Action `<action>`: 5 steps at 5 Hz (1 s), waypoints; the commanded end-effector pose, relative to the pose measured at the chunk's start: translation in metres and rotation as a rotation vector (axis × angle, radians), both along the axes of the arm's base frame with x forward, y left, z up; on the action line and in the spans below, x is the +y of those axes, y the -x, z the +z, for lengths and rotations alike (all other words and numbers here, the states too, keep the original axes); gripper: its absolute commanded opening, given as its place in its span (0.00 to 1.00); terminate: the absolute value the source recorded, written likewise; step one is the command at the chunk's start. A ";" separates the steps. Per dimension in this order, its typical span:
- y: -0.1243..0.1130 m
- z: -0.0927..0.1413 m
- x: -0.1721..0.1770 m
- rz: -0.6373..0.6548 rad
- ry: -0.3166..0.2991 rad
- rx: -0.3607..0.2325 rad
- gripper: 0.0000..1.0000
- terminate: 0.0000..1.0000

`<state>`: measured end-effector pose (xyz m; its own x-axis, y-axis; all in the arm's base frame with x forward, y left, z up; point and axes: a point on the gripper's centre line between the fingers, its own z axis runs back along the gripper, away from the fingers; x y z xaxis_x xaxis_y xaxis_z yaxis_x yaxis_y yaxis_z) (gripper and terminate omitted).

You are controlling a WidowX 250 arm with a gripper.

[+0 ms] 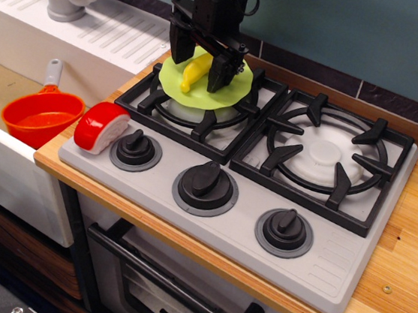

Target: End effector transition from object to object

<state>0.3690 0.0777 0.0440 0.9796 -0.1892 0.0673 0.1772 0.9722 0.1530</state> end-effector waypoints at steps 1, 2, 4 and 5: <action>0.000 0.000 0.000 0.000 0.000 0.000 1.00 0.00; 0.004 0.016 -0.005 0.000 -0.020 0.007 1.00 0.00; 0.009 0.050 -0.017 0.012 -0.048 0.042 1.00 0.00; 0.015 0.062 -0.014 0.006 -0.057 0.044 1.00 0.00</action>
